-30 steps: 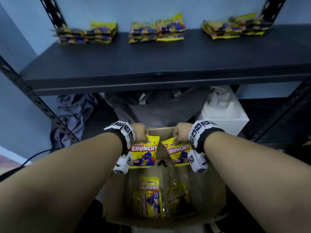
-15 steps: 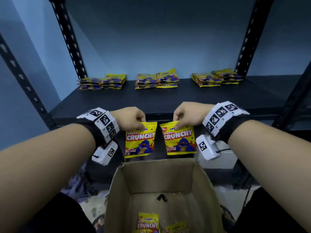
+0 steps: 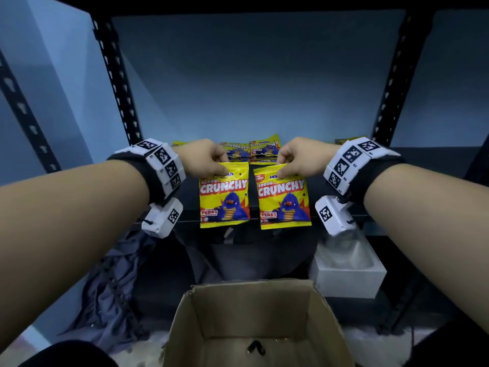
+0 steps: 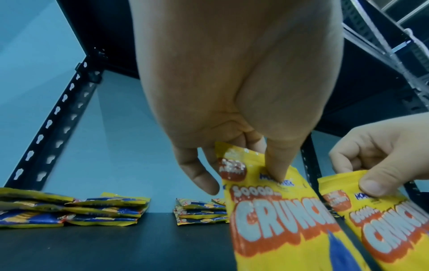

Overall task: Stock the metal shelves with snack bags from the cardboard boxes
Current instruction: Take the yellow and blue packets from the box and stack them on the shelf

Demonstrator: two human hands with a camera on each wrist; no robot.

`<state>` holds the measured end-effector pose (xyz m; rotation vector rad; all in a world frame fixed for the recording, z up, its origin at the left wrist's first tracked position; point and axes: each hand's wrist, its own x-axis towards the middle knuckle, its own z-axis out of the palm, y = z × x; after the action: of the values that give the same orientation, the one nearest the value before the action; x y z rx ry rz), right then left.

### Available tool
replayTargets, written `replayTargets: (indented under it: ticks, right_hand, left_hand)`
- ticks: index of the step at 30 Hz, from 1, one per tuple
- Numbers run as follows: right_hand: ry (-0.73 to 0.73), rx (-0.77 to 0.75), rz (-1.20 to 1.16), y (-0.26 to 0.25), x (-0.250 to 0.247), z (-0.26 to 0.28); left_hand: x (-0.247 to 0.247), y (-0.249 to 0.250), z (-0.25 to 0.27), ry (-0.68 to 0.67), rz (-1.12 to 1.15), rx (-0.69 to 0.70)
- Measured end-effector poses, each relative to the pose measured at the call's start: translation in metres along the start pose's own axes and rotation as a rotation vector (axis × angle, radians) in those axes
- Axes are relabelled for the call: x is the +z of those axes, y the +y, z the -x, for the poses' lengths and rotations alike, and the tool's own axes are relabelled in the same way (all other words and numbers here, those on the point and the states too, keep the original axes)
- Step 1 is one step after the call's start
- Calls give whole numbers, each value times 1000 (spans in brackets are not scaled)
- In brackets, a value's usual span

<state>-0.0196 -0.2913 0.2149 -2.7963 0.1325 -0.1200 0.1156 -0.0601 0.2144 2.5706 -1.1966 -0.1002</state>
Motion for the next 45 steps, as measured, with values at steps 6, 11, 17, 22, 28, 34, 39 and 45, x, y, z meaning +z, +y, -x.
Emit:
replayTargets:
  ticks: [6,11,17,22,28,34,39,45]
  right_hand:
    - [78,69,1,12,3,-28]
    - [112,110,93,20,16,-44]
    - [97,125,118,27,25,-46]
    - [86,133,59,28,20,-38]
    - [57,160,103,24,13,-20]
    - [-19,314,261,13,31,2]
    - [-40,452,207,5,44,17]
    - [56,565,35,2,52,21]
  left_hand:
    - [5,-10,-30,52,-26,-29]
    - [15,-17,-50,6,-98,-53]
    - [24,-22,-54,-78,-149,-71]
    - [20,-26,-44,-88,-95,-75]
    - [14,-19,-20,-95,-163,-84]
    - [37,-19,6,-132,-295,-261]
    - [54,-17,18,-94,-261,-403]
    - [58,-15,22,-33,46,-502]
